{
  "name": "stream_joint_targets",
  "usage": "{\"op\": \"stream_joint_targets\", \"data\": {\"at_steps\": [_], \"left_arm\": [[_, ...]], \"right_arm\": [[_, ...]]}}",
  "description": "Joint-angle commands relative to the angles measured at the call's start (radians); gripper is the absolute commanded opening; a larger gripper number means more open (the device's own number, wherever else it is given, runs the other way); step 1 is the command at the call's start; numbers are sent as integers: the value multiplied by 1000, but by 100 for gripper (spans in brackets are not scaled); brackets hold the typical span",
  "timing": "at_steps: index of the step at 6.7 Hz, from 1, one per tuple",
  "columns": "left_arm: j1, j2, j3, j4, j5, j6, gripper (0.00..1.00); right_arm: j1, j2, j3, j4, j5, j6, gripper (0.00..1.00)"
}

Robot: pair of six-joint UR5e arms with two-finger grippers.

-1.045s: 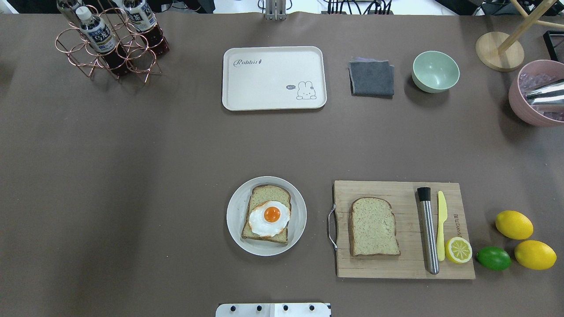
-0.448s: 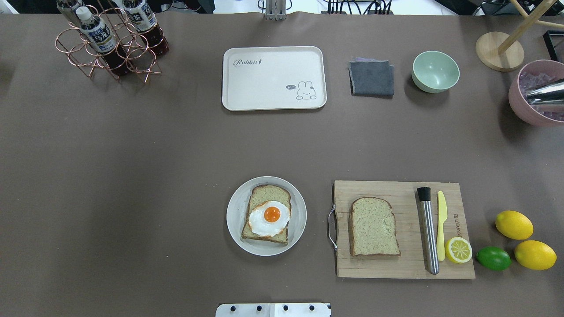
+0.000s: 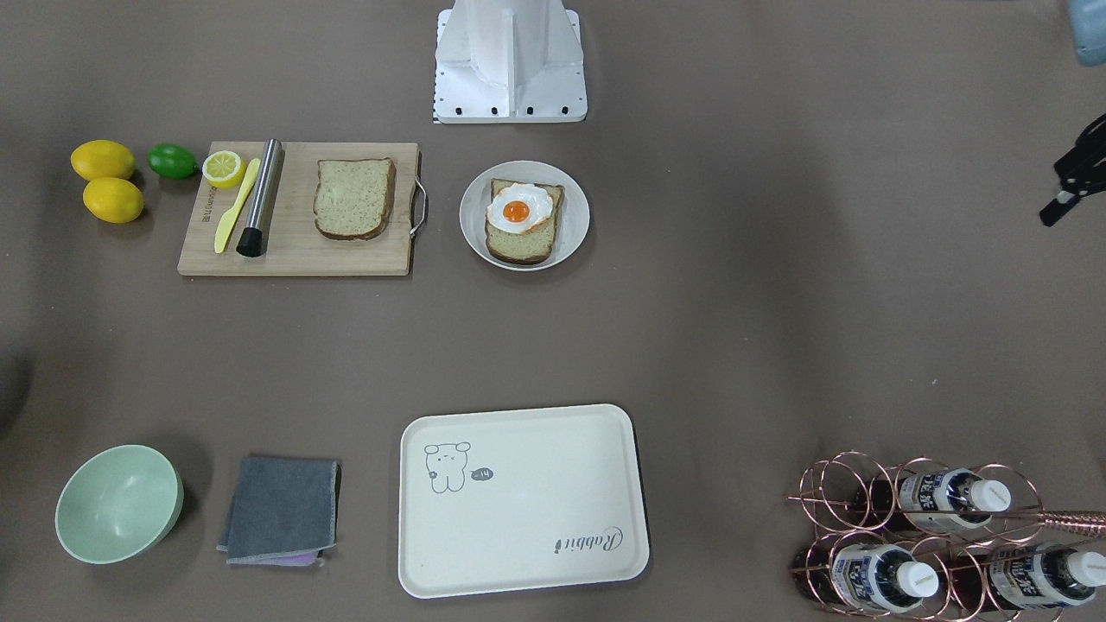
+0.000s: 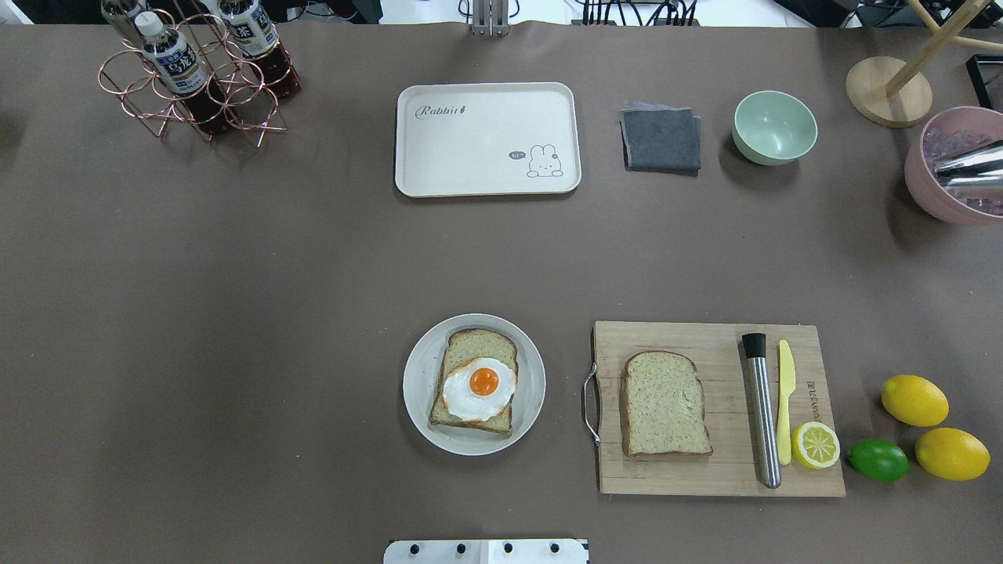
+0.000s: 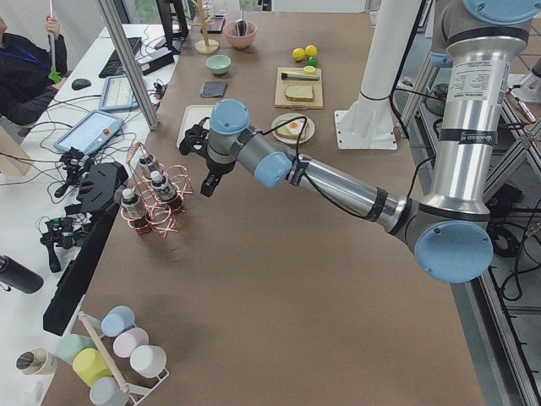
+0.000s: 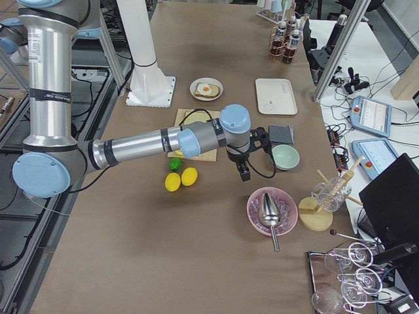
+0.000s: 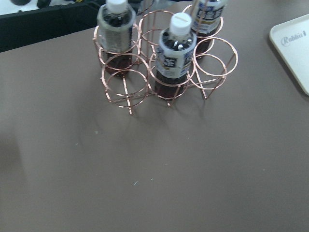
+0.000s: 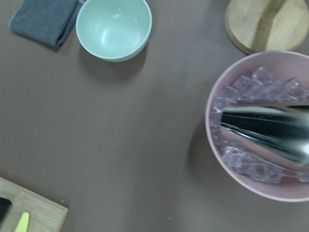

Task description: Make sandwich and place on tray

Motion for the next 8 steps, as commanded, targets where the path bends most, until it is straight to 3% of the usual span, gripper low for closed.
{"op": "stream_joint_targets", "data": {"at_steps": [1, 2, 3, 4, 5, 7, 8], "left_arm": [[196, -23, -15, -38, 119, -192, 99], [318, -96, -20, -38, 196, -368, 97], [417, -160, -14, -37, 224, -512, 96], [485, -217, -12, -37, 242, -649, 95], [576, -251, -18, -37, 340, -772, 97], [708, -300, -17, -40, 437, -898, 97], [757, -333, -6, -38, 489, -909, 97]], "right_arm": [[-195, 30, -1, 174, -68, 374, 100], [-305, 45, 3, 307, -129, 622, 100], [-402, 55, 23, 358, -191, 793, 100], [-514, 74, 64, 362, -275, 947, 98], [-596, 79, 103, 362, -327, 1072, 98], [-746, 84, 136, 362, -436, 1196, 97], [-847, 84, 146, 360, -538, 1255, 93]]}}
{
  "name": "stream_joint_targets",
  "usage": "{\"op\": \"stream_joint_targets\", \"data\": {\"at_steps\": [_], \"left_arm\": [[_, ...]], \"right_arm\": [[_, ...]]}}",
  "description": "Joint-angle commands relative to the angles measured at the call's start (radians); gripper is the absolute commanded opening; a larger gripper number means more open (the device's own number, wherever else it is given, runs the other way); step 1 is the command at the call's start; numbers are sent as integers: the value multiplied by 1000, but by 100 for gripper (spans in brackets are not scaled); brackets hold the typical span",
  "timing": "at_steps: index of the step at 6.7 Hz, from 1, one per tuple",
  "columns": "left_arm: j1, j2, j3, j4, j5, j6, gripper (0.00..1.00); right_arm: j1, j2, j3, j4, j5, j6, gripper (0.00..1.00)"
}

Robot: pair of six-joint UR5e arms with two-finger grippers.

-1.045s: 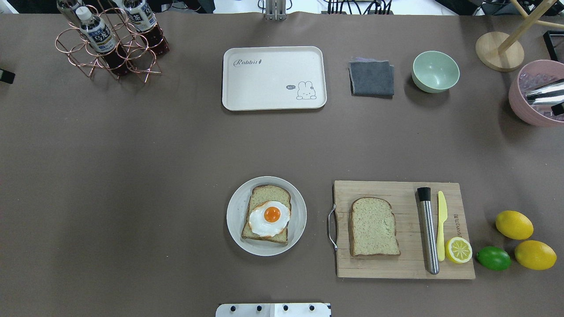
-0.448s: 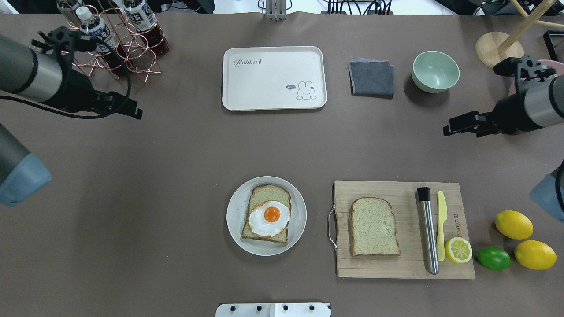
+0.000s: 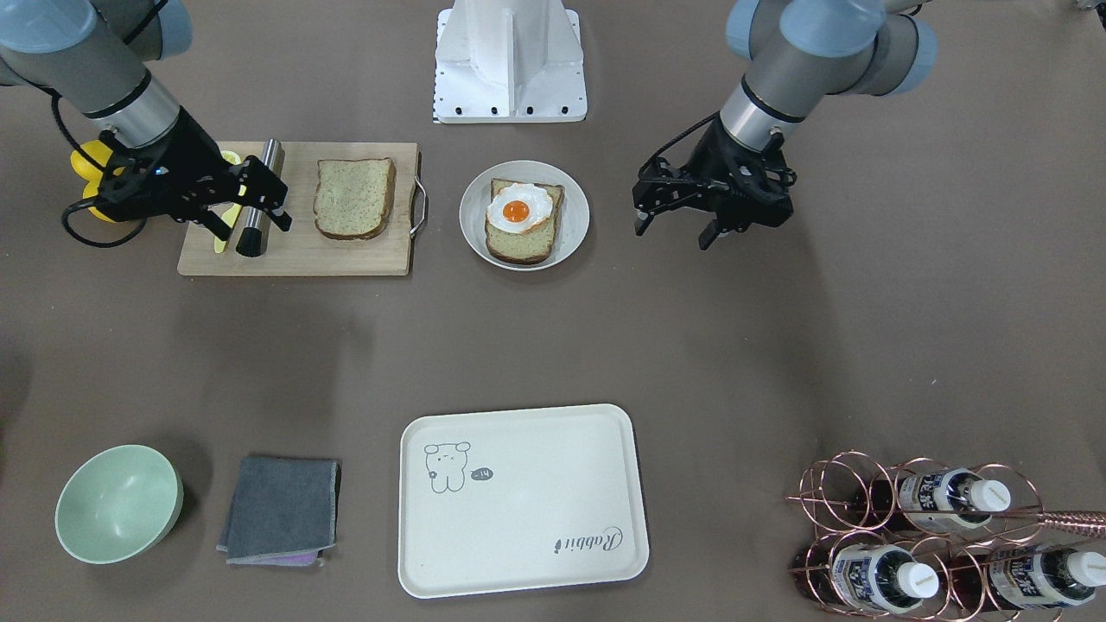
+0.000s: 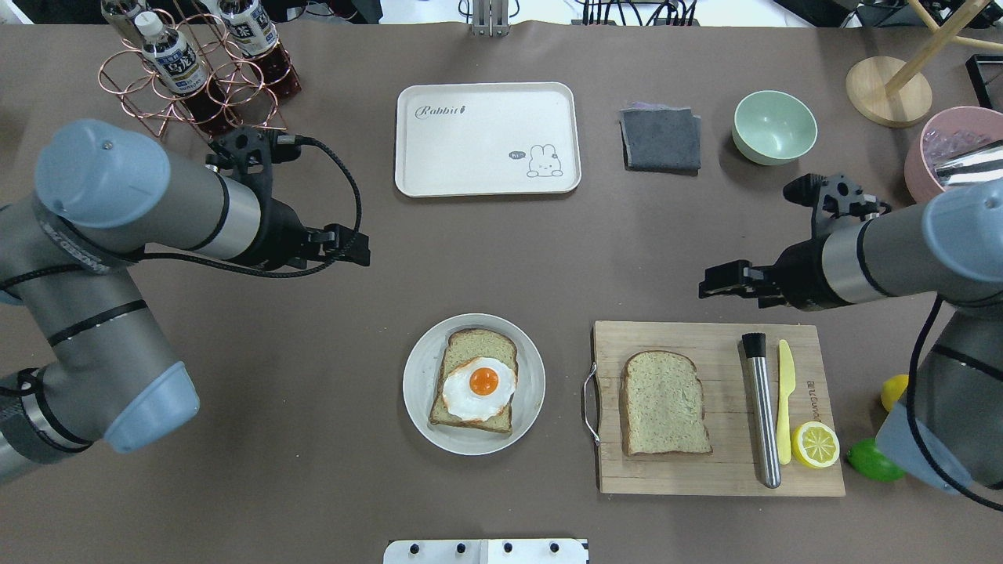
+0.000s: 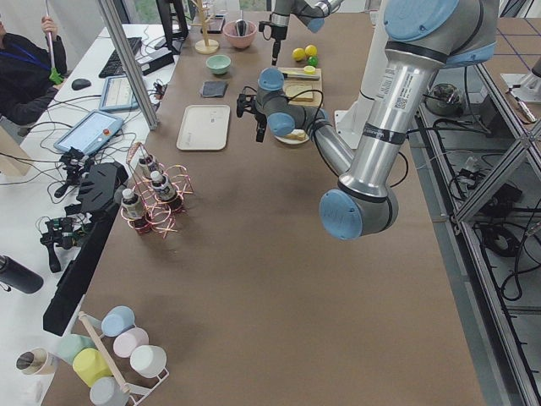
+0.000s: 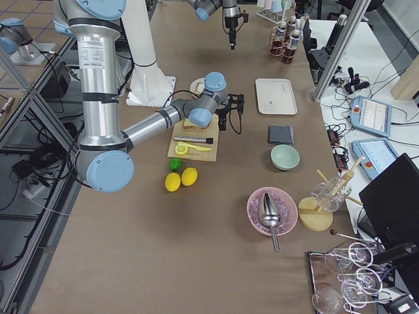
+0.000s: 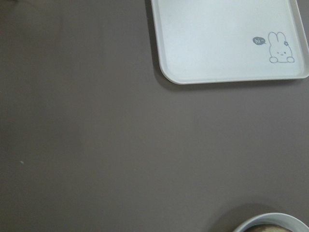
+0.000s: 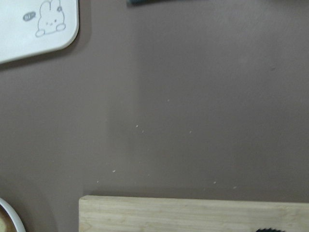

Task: Make sandwich and place on tray
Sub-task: 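Move the right gripper over the bread slice on the board while the left arm advances, then lower the right gripper and grasp the plain bread slice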

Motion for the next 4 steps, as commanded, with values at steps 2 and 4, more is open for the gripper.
{"op": "stream_joint_targets", "data": {"at_steps": [2, 4], "left_arm": [[63, -32, 8, 0, 78, -36, 97], [63, -32, 8, 0, 96, -35, 97]], "right_arm": [[-209, -25, 29, -1, -190, 177, 81], [-240, -99, 20, 74, -209, 184, 72]]}}
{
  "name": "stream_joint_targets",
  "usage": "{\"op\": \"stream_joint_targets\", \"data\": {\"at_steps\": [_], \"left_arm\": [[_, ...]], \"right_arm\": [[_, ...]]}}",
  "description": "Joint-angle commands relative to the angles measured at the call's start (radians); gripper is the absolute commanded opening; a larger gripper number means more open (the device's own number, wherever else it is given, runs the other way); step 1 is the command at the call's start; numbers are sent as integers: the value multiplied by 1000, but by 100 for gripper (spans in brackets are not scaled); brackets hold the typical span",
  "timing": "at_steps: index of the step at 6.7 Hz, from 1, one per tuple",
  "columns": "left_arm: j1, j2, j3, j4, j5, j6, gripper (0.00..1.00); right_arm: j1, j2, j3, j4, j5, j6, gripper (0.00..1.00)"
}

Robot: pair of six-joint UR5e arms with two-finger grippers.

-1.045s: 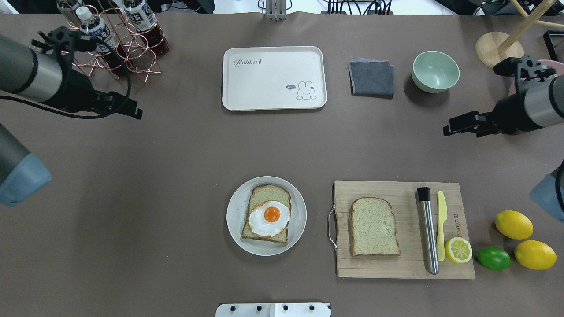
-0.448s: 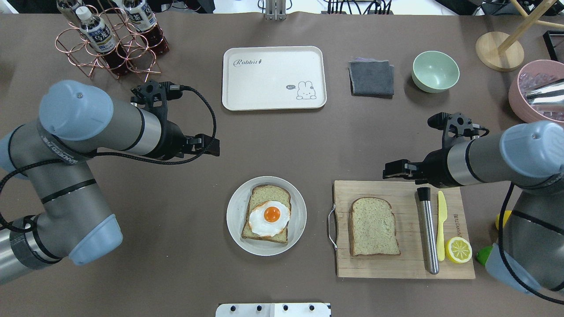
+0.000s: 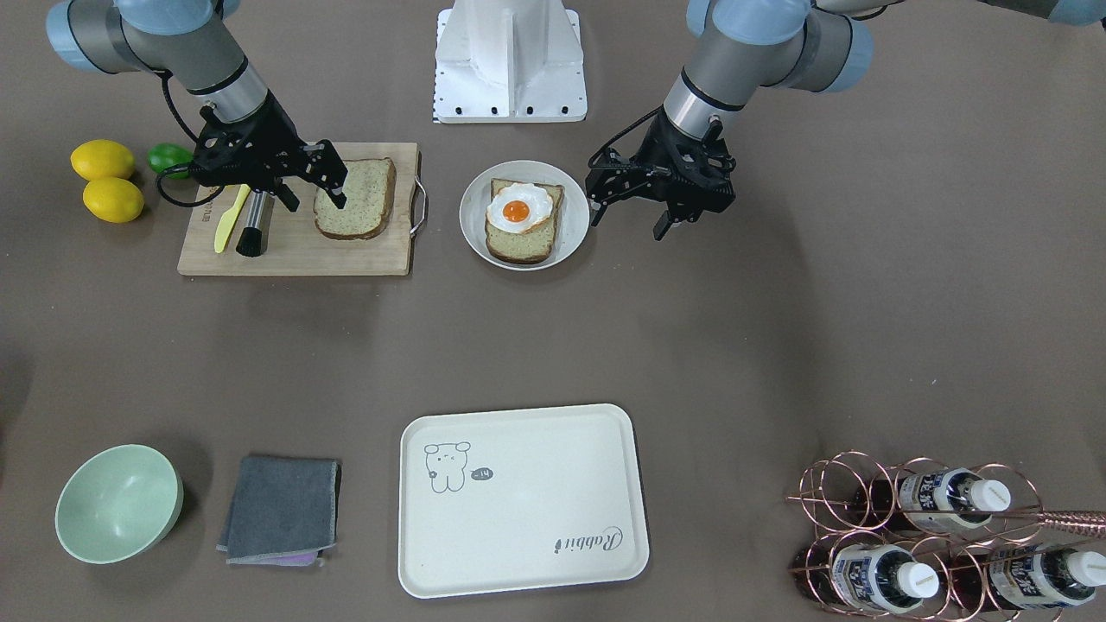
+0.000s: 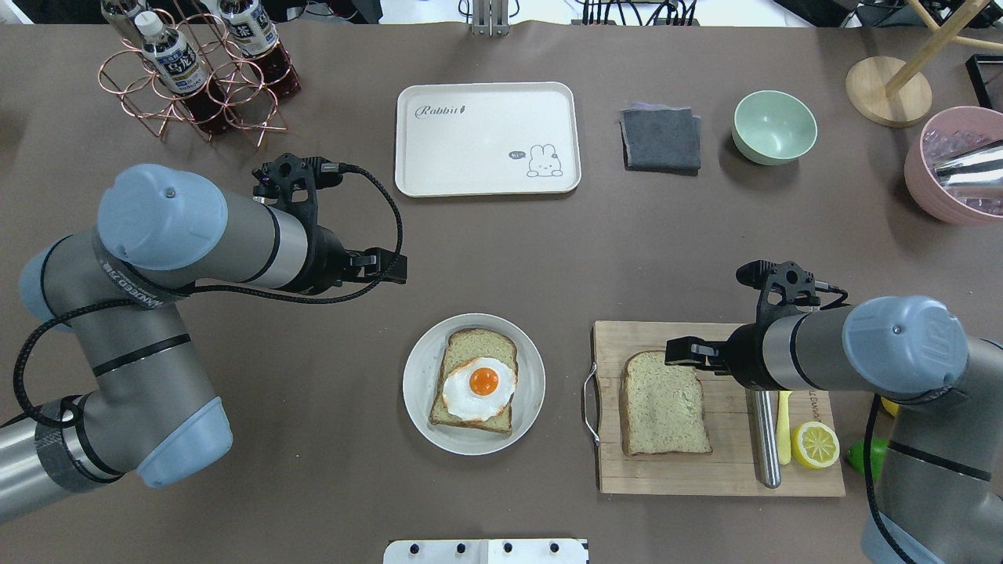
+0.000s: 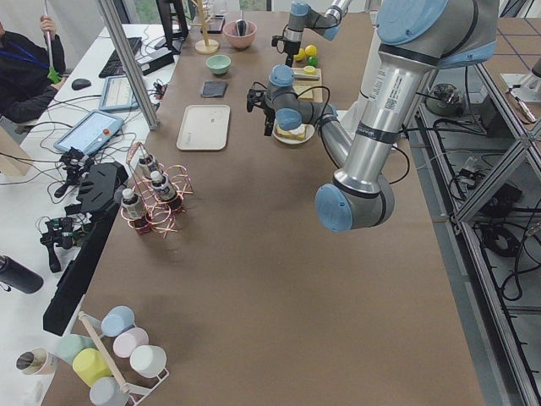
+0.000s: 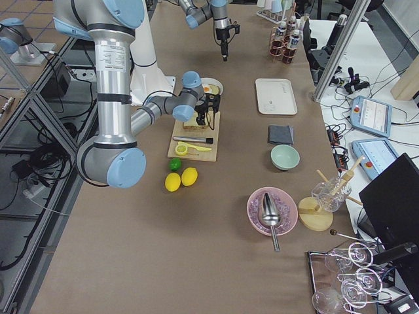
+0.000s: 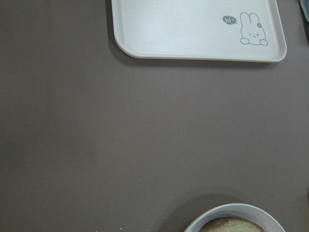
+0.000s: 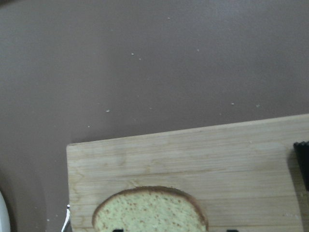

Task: Make sandwich and place on tray
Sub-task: 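Lower the right gripper and grasp the plain bread slice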

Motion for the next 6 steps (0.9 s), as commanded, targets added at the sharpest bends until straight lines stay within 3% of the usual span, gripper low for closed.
{"op": "stream_joint_targets", "data": {"at_steps": [1, 6], "left_arm": [[1, -2, -1, 0, 13, 1, 97], [1, -1, 0, 0, 13, 4, 97]], "right_arm": [[-25, -79, -38, 156, -13, 4, 72], [-55, -4, -112, 165, -33, -2, 67]]}}
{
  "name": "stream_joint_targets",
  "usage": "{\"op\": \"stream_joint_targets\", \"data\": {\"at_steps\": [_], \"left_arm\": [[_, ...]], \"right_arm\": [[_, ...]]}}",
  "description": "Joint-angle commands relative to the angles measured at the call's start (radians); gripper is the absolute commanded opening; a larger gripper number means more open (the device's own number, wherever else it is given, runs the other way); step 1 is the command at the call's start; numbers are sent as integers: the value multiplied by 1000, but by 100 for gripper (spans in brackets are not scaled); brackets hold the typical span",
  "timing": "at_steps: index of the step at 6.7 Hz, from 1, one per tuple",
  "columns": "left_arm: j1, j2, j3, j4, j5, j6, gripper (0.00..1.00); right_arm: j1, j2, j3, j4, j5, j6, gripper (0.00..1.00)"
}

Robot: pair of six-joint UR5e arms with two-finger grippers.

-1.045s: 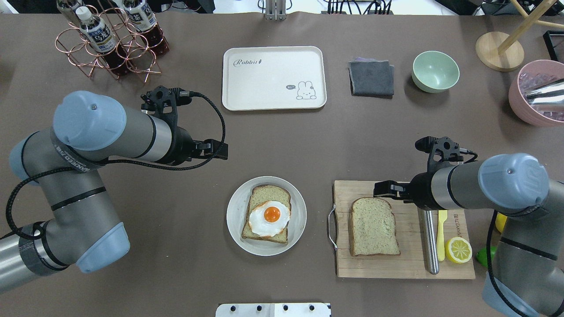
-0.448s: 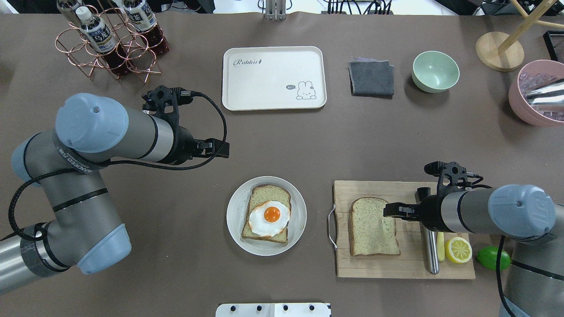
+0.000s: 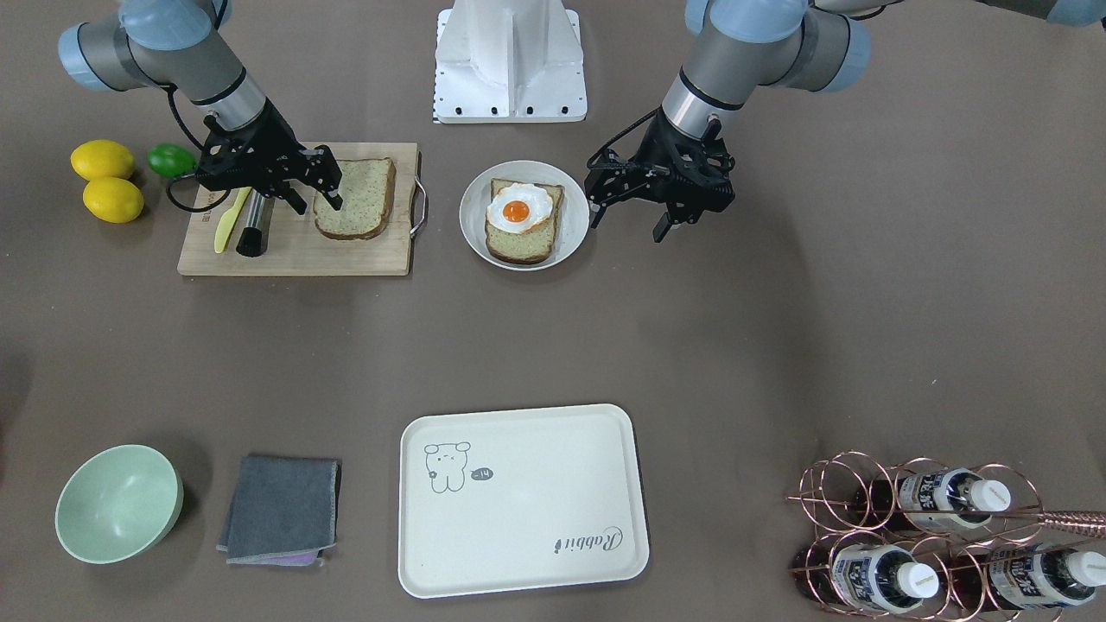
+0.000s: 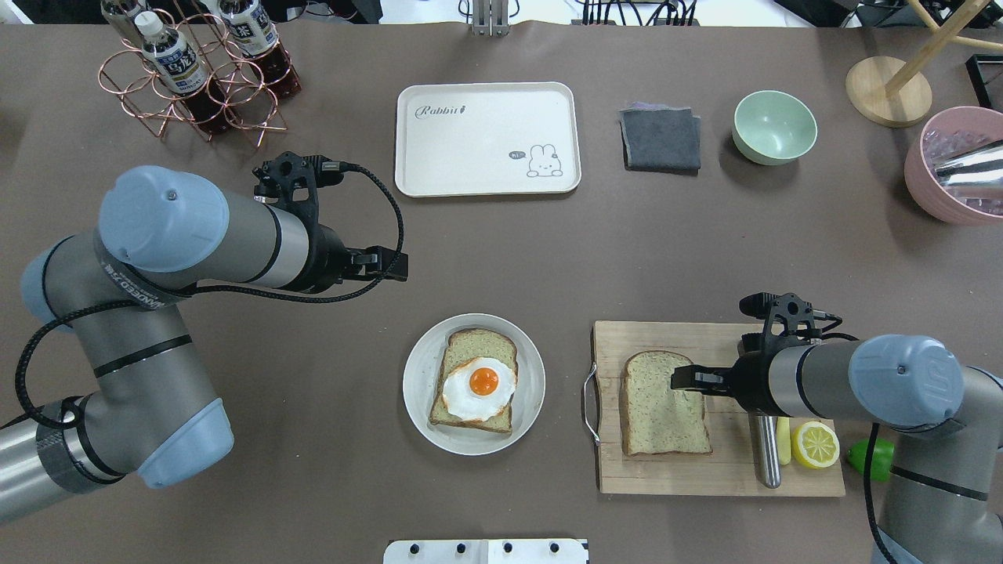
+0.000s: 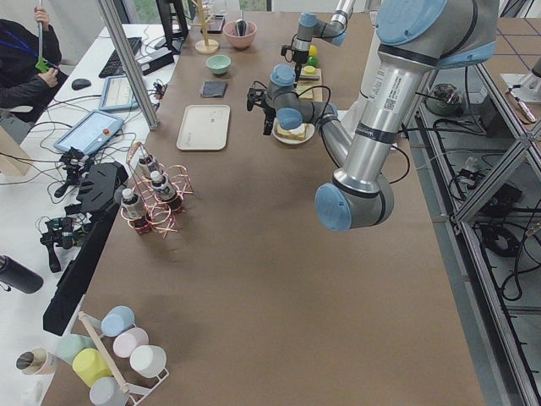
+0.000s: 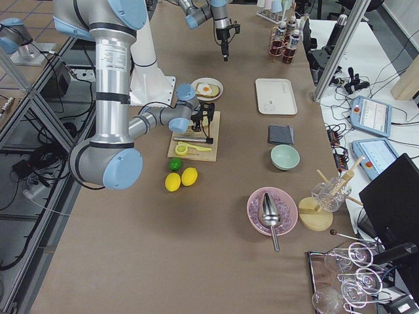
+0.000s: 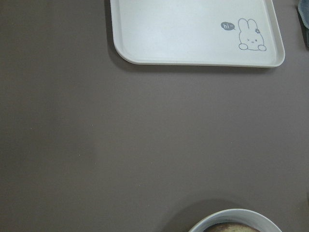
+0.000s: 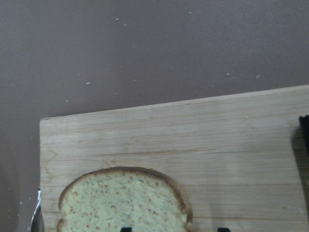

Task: Make sandwich and place on tray
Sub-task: 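Lower the right gripper and grasp the plain bread slice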

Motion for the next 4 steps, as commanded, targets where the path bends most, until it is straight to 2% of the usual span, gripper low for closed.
{"op": "stream_joint_targets", "data": {"at_steps": [1, 2, 3, 4], "left_arm": [[0, 1, 1, -1, 0, 0, 97], [0, 1, 1, -1, 0, 0, 97], [-1, 1, 1, 1, 0, 0, 97], [0, 0, 1, -1, 0, 0, 97]], "right_arm": [[1, 14, -17, -1, 0, -15, 66], [2, 9, -11, -1, 2, -15, 63], [13, 12, -2, -1, 3, -14, 24], [28, 5, 12, -1, 11, -14, 0]]}}
